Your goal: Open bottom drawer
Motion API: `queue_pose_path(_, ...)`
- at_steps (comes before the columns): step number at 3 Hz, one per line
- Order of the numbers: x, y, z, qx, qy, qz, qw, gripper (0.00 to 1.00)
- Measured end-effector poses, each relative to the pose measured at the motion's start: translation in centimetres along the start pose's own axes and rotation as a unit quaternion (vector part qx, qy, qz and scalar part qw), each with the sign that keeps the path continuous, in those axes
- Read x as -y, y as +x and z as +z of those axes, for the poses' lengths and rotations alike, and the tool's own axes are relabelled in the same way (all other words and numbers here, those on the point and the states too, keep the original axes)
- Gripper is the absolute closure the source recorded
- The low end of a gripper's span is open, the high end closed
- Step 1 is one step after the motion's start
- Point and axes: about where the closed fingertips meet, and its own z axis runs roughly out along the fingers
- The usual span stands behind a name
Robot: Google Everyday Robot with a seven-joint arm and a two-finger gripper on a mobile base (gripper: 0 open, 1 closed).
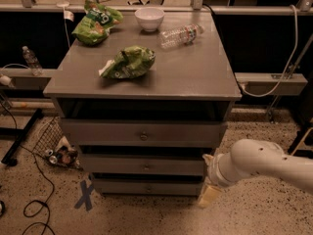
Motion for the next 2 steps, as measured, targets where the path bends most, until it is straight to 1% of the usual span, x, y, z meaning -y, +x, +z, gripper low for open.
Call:
queue_pose_path(1,0.4,2.8,5.4,0.000,-0.017,-0.002,0.9999,0.00)
queue_pose_path(2,0.4,4.2,8.6,0.001,-0.034,-0.001,0.9994,0.00)
